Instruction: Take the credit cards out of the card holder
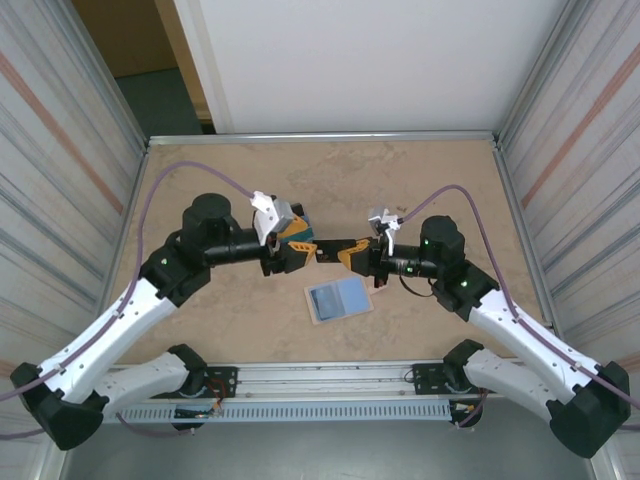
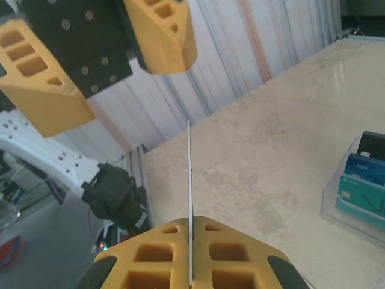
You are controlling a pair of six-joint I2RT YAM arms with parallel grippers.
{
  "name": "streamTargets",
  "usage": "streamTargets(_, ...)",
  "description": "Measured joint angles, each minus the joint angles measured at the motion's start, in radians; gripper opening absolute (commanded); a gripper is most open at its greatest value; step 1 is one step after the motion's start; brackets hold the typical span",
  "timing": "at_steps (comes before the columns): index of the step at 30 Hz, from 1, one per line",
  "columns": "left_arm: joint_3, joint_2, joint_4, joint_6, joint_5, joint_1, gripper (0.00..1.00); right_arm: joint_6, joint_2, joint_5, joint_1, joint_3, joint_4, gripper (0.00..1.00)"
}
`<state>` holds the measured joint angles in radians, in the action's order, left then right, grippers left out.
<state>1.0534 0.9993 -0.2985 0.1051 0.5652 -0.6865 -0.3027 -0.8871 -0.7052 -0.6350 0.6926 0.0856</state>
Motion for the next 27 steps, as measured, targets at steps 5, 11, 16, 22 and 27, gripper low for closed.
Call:
streamTargets(5, 0.111, 0.121, -0.150, 0.079, 0.061, 0.000, 0.52, 0.048, 0.000, -0.034, -0.009, 0.015, -0.061, 0.00)
streamTargets(11, 0.152, 0.209, -0.234, 0.136, 0.102, -0.026, 0.48, 0.061, -0.014, -0.053, -0.016, 0.017, -0.084, 0.00)
streamTargets(16, 0.172, 0.244, -0.259, 0.170, 0.124, -0.048, 0.26, 0.072, -0.032, -0.059, -0.016, 0.018, -0.087, 0.00)
streamTargets(22, 0.190, 0.270, -0.278, 0.193, 0.149, -0.048, 0.00, 0.075, -0.036, -0.051, -0.015, 0.019, -0.091, 0.00)
streamTargets(27, 0.203, 0.277, -0.295, 0.206, 0.149, -0.048, 0.00, 0.079, -0.035, -0.039, -0.015, 0.019, -0.092, 0.33)
